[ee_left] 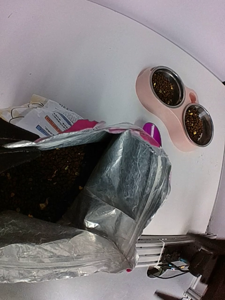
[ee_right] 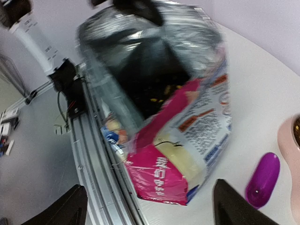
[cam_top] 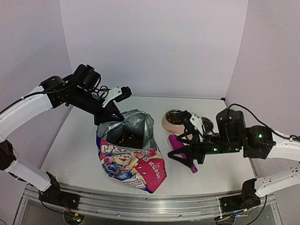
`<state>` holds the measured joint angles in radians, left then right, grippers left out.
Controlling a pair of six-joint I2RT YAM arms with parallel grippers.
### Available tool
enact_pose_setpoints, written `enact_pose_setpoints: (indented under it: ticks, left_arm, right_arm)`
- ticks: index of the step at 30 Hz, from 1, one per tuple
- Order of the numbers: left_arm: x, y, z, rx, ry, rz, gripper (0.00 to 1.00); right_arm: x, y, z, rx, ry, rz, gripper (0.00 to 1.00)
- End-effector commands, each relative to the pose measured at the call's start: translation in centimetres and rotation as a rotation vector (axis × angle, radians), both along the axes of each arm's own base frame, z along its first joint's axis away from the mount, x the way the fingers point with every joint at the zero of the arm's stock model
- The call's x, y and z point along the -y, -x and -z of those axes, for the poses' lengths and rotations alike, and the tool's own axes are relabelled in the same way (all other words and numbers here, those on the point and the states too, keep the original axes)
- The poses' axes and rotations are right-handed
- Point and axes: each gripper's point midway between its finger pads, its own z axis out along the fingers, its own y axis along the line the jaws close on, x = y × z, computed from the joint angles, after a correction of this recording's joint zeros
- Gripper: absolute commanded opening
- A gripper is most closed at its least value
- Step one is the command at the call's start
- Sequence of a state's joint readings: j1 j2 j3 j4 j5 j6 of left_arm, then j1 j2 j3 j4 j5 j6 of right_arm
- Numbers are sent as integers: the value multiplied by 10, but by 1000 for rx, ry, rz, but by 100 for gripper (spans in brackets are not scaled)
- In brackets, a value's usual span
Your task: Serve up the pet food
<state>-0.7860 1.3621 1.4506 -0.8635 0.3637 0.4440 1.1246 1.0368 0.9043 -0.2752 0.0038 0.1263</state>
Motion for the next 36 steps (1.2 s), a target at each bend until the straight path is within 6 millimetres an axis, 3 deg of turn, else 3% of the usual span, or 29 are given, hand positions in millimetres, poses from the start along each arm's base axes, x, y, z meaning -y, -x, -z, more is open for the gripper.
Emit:
enact_pose_setpoints:
  ticks: [1, 4, 9, 15, 18, 22, 27, 31, 34, 36]
  left_arm:
    - [9, -3, -49, 96, 134, 14, 0]
    - [9, -3, -48, 90, 133, 16, 0]
    - [10, -3, -49, 92, 132, 18, 0]
    - [10, -5, -49, 90, 135, 10, 0]
    - [9, -5, -49, 90, 134, 0, 0]
    - [7, -6, -47, 85, 128, -11, 0]
    - [4, -7, -51, 76, 130, -30, 0]
    - [-2, -10, -60, 92, 130, -60, 0]
    - [-7, -11, -66, 100, 132, -78, 0]
    - [-11, -11, -68, 105, 127, -89, 0]
  right_arm:
    - [-24, 35, 23, 100, -6, -43, 90]
    - [-45, 32, 11, 209, -50, -6, 93]
    - [-51, 2, -7, 305, -135, 176, 98]
    - [-80, 6, 7, 293, -99, 113, 92]
    - [-88, 8, 12, 291, -96, 84, 79]
    - [-87, -6, -3, 302, -138, 118, 54]
    - [-90, -20, -21, 313, -175, 137, 44]
    - [-93, -30, -21, 275, -191, 115, 38]
    - [-92, -41, -14, 257, -169, 128, 13]
    - [-94, -46, -10, 242, -150, 113, 6]
